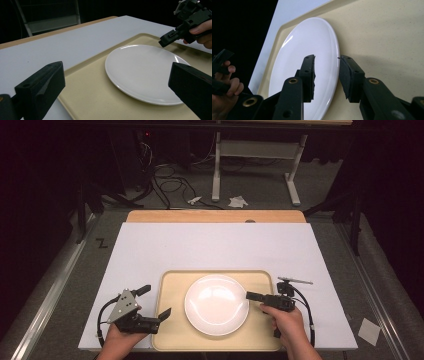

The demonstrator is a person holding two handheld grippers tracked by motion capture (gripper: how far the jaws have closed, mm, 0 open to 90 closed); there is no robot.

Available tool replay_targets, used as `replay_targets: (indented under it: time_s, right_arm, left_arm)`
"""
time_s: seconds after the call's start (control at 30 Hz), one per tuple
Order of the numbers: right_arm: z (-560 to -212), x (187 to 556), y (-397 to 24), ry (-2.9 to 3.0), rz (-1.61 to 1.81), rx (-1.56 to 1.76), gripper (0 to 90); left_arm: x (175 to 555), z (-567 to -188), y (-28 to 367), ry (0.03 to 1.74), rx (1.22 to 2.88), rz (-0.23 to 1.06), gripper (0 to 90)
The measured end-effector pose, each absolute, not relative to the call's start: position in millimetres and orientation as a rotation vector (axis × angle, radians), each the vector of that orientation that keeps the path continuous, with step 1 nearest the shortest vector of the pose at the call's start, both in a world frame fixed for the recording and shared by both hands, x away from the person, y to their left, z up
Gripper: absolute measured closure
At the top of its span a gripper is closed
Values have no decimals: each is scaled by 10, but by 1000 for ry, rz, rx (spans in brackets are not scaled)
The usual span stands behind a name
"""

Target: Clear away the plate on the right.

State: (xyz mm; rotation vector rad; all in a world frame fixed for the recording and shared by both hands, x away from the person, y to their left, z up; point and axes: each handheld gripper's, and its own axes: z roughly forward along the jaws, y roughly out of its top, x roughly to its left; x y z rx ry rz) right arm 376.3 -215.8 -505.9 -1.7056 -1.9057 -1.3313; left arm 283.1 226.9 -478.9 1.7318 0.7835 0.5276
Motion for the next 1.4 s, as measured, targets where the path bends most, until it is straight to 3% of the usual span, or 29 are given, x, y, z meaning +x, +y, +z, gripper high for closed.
replay_targets:
  time_s: [0.73,1.0,1.4]
  right_arm:
    - [-4714,3674,-2267,-2350,-1519,-1640,557]
    - [-4586,3586,-2388,-2486,-1590,-1619,394]
    - [-4444,3337,-2721,-2605,-1717,-1641,23]
  left_arm:
    - [2845,-4804,2281,839,1755,548,16]
    - [2862,-4816,2289,856,1765,544,16]
    - [2865,-4828,2264,852,1777,546,11]
